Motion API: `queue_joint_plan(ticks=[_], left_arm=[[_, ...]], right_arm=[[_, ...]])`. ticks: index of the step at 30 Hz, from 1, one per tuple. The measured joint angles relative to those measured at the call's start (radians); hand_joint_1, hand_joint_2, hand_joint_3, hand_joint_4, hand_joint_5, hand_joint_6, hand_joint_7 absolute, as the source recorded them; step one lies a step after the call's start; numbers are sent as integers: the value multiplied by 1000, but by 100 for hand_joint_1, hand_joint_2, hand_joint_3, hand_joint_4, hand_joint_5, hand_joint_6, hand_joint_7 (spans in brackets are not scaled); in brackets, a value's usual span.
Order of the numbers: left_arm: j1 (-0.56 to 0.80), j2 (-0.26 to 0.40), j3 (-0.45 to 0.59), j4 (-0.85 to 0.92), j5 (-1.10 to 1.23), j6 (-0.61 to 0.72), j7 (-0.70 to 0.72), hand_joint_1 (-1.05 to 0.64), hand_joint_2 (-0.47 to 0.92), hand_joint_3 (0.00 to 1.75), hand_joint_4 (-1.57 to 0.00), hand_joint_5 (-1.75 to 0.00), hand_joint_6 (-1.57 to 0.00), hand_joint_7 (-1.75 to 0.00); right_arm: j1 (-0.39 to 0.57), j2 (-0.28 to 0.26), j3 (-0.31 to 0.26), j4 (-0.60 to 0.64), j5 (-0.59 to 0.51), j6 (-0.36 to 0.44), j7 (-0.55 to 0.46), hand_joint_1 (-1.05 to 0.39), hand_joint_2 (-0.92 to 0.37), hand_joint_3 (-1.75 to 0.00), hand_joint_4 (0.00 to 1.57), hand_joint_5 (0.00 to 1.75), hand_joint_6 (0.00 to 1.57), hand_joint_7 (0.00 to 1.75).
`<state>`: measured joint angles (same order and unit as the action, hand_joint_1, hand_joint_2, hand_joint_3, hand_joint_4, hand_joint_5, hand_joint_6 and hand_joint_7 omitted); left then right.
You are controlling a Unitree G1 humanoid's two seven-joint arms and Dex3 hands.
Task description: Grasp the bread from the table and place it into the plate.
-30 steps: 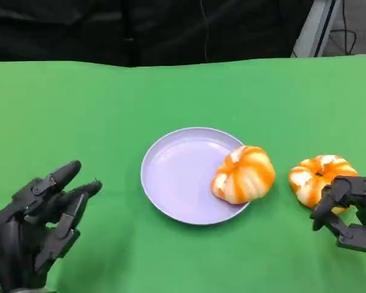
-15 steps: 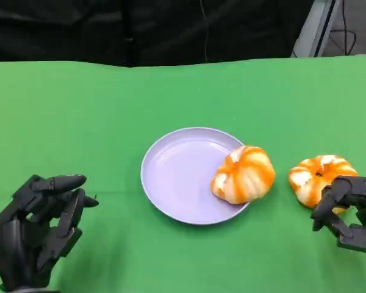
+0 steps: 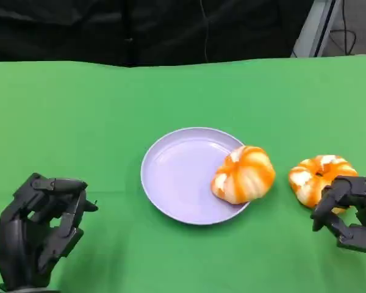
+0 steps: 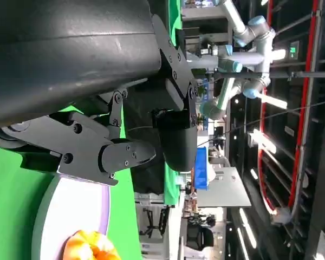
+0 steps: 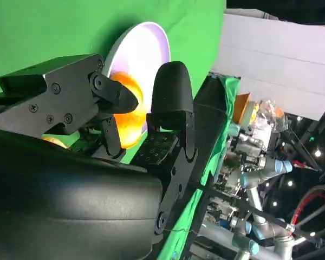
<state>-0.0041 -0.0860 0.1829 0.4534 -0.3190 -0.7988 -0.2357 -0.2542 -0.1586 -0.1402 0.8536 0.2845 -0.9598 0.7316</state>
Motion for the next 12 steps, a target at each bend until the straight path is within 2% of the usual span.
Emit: queue_joint_plan(ticks=[12], left_arm=[[21,-12,8,-32,11,7,10,-11,92,47,-71,-158,-76,-114]], right_arm=[[0,0,0,-2,0,0,-4,13,-71,-81,86,142,93,98]])
